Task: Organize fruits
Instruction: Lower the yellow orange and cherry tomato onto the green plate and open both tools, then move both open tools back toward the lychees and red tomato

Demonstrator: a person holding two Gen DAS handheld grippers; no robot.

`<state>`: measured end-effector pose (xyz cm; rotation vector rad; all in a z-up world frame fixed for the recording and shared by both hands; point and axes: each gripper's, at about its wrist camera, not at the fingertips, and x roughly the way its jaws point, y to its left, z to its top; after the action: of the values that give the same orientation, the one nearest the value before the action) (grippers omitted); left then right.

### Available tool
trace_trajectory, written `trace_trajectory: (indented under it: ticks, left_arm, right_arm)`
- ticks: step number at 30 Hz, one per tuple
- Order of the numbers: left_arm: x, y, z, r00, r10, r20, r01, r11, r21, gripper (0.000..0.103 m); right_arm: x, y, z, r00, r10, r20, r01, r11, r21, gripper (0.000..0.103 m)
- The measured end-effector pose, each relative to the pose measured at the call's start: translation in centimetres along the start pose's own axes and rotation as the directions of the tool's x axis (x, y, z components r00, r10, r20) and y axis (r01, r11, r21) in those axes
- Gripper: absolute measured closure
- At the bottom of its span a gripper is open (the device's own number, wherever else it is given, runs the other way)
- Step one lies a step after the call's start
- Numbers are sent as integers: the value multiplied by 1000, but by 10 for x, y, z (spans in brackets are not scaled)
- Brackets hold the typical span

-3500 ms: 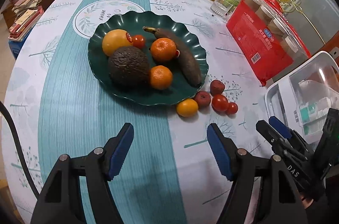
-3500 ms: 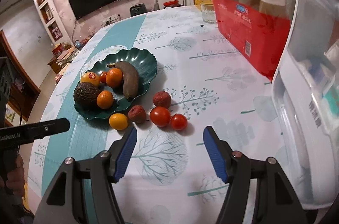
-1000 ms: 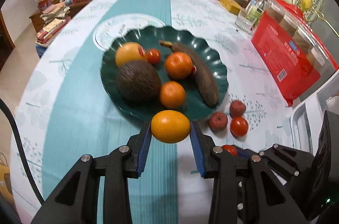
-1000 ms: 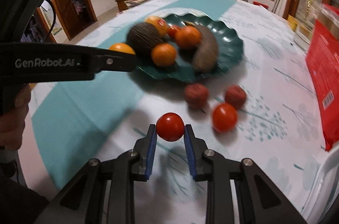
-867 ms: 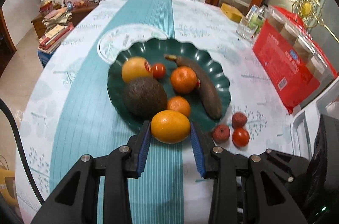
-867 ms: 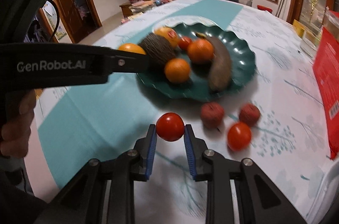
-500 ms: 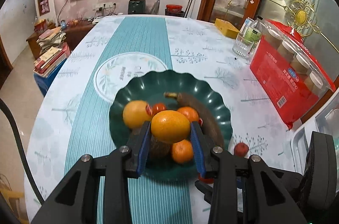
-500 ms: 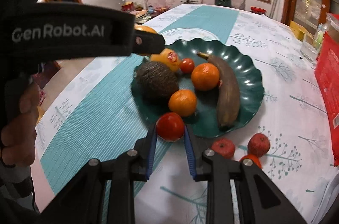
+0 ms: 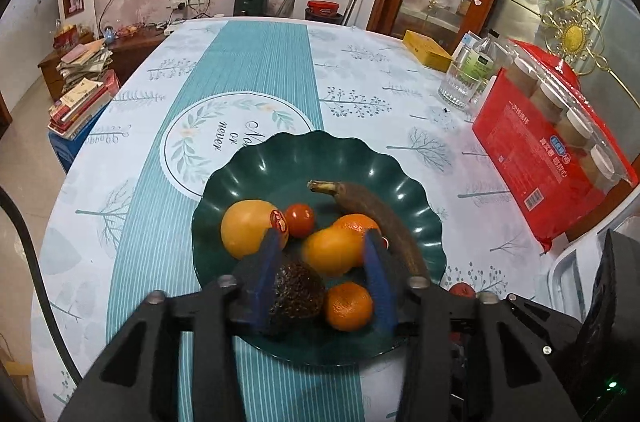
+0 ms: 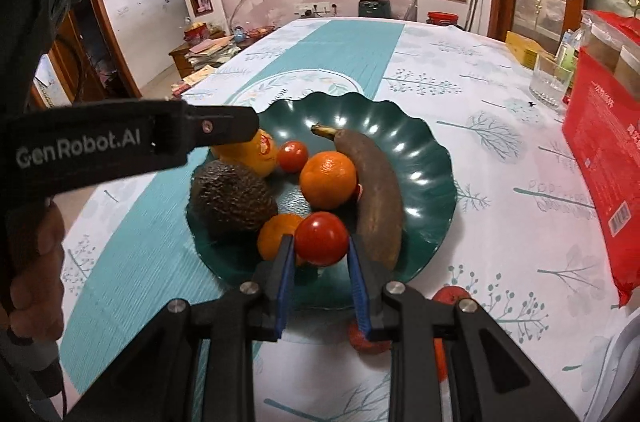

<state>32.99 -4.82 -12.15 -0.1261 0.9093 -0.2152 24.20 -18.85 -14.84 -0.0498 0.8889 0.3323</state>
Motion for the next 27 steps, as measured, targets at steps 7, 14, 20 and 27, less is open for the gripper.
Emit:
trace_trajectory:
  ticks: [7, 14, 20, 27]
  left_arm:
    - [-9, 4, -5, 999, 16, -34, -18, 999, -45, 42]
    - [-26, -4, -16, 999, 19, -43, -22, 997, -71, 34]
    - [-32, -18, -34, 997, -11, -82, 3, 996, -94, 27]
    - [-19, -36, -57, 982, -87, -170, 64, 989, -136, 27]
  right_arm:
    - [-13, -12, -1, 1000, -16, 4, 16, 1000, 26, 62]
    - [-34, -47, -12, 1000, -1, -16, 3, 991, 134, 52]
    - [-47, -75, -24, 999, 16, -34, -8, 975, 223, 46]
    - [-56, -87, -38, 998, 11, -61, 4, 972, 235, 42]
